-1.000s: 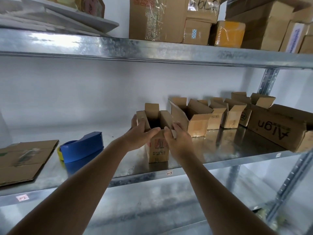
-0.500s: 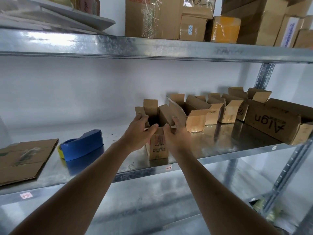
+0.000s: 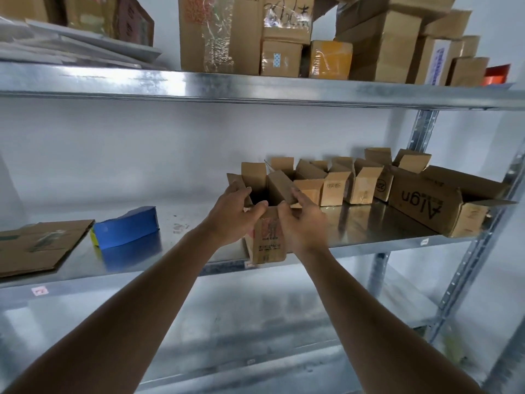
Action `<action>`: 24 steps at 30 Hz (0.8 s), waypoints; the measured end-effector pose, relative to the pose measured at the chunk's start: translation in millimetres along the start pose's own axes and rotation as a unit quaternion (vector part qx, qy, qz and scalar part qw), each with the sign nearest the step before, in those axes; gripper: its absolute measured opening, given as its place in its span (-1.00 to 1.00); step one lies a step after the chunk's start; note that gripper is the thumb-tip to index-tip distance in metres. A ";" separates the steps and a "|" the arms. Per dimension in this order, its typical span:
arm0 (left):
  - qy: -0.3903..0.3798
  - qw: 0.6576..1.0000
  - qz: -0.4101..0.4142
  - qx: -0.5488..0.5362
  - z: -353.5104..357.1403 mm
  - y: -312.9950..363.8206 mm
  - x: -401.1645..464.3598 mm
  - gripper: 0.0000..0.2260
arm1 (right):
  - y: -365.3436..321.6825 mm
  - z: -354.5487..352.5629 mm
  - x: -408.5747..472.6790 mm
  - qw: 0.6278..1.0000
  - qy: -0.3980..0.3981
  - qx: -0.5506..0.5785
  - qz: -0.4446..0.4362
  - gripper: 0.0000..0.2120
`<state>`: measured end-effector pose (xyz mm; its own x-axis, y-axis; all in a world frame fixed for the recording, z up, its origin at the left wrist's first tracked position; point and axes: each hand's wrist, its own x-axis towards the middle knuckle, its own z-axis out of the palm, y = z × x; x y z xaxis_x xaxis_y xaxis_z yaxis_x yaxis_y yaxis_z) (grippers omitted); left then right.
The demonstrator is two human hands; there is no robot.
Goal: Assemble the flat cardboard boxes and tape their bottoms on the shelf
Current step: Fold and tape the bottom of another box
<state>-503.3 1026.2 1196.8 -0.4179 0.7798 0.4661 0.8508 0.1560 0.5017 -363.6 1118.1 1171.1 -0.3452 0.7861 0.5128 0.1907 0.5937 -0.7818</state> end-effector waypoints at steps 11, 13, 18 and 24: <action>0.019 1.000 0.008 -0.014 71.2 136.2 -40.5 -0.63 | 42.8 -147.7 -18.1 0.999 -0.024 0.037 -0.018 -0.58; 0.015 1.000 0.012 -0.020 85.2 156.6 -38.0 -0.63 | 52.8 -171.6 -15.7 0.999 -0.020 0.031 -0.021 -0.58; -0.008 0.999 0.021 -0.037 123.0 195.6 -19.3 -0.76 | 83.2 -216.0 2.1 1.000 0.010 0.004 -0.012 -0.57; -0.025 0.997 0.045 -0.055 168.1 227.8 21.9 -0.75 | 126.1 -249.7 41.7 1.000 0.027 -0.007 0.005 -0.64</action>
<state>-265.2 1180.7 1198.7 -0.3224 0.8168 0.4784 0.8429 0.0177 0.5378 -124.4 1268.7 1182.4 -0.2925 0.8004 0.5233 0.2066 0.5872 -0.7827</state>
